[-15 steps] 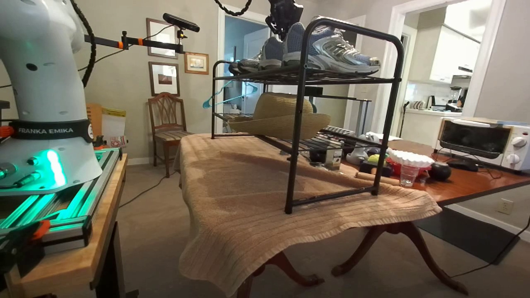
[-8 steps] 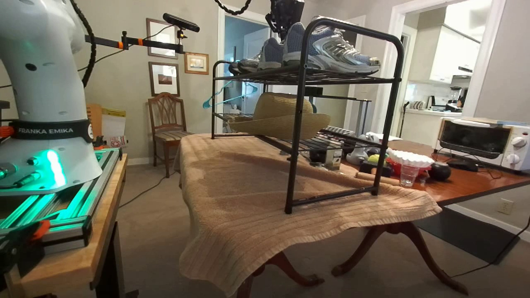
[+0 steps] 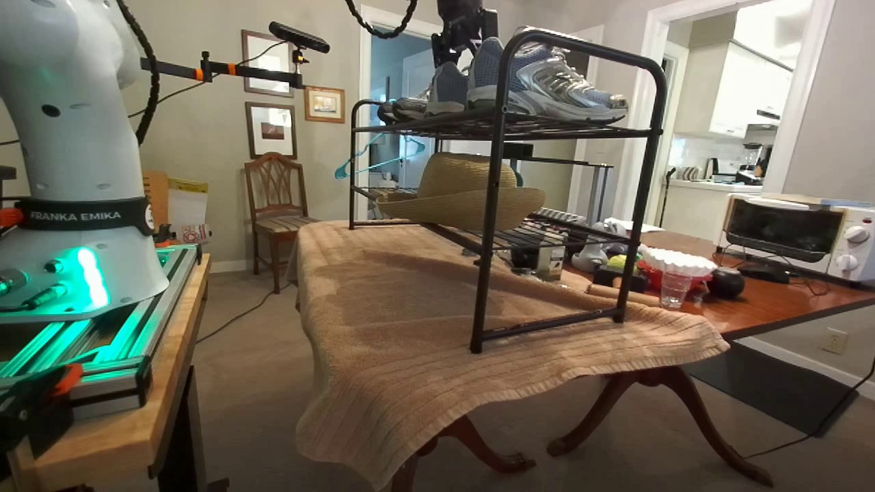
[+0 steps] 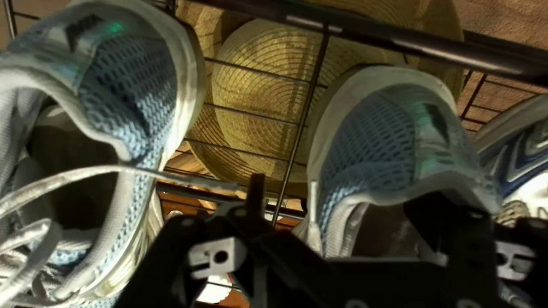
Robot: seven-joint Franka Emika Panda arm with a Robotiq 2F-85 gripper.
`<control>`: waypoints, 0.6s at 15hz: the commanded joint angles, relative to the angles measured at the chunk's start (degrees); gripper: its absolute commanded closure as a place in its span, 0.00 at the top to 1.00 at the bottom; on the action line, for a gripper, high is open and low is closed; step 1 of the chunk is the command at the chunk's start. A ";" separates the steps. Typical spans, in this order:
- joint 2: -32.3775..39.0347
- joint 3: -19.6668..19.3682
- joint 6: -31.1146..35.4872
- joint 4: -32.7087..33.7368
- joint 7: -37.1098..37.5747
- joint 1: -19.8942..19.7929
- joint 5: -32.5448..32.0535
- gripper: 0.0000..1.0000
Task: Move the blue pair of shoes to the left
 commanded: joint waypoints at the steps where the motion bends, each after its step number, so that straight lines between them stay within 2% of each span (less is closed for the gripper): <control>1: 1.07 0.16 -0.02 -0.93 2.09 -0.62 -0.63 0.63; 2: 1.40 0.15 0.03 -0.95 2.50 -0.77 -0.71 0.63; 3: 1.66 0.12 0.06 -0.94 2.69 -0.86 -0.68 0.56; 7: 1.88 0.04 0.47 -0.93 3.63 -0.87 0.10 0.24; 9: 1.11 0.06 0.79 -1.01 3.72 -0.71 1.09 0.11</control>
